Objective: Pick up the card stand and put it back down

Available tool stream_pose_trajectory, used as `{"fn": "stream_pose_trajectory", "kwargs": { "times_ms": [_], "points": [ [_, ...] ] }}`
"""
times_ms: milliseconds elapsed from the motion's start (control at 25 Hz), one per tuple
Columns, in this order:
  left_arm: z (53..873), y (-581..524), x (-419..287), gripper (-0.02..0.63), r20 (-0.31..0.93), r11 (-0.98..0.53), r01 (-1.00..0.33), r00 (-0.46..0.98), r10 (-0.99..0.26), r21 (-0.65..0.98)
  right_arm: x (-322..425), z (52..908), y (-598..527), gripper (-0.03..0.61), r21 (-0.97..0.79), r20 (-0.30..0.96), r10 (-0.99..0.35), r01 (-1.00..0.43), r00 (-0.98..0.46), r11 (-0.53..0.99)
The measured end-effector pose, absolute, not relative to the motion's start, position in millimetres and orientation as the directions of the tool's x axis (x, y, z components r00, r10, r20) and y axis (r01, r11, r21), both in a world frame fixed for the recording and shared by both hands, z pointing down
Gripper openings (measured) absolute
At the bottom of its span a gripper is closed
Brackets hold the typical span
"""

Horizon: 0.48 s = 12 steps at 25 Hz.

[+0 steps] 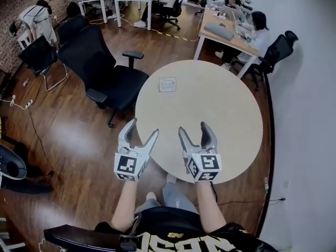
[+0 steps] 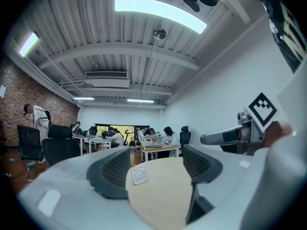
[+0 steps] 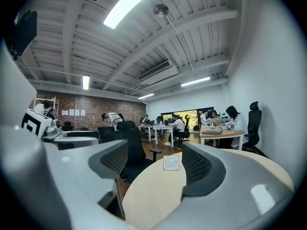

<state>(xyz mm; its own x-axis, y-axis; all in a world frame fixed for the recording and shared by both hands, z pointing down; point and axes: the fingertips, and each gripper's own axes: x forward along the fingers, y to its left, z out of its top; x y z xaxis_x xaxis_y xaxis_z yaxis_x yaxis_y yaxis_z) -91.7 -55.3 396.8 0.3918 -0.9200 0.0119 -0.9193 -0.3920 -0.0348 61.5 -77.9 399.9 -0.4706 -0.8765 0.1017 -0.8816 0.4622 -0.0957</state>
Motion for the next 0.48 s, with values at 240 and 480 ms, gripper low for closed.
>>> {"fn": "stream_pose_trajectory", "kwargs": {
  "times_ms": [240, 480],
  "points": [
    [397.8, -7.1, -86.8, 0.348, 0.02, -0.359, -0.933, 0.36, -0.933, 0.016, 71.6, 400.1, -17.0, 0.351, -0.085, 0.107, -0.899, -0.904, -0.426, 0.418],
    [354.4, 10.7, -88.7, 0.347, -0.028, -0.258, -0.964, 0.26, -0.965, -0.06, 87.6, 363.3, -18.7, 0.319, -0.067, 0.027, -0.891, -0.89, -0.453, 0.45]
  ]
}}
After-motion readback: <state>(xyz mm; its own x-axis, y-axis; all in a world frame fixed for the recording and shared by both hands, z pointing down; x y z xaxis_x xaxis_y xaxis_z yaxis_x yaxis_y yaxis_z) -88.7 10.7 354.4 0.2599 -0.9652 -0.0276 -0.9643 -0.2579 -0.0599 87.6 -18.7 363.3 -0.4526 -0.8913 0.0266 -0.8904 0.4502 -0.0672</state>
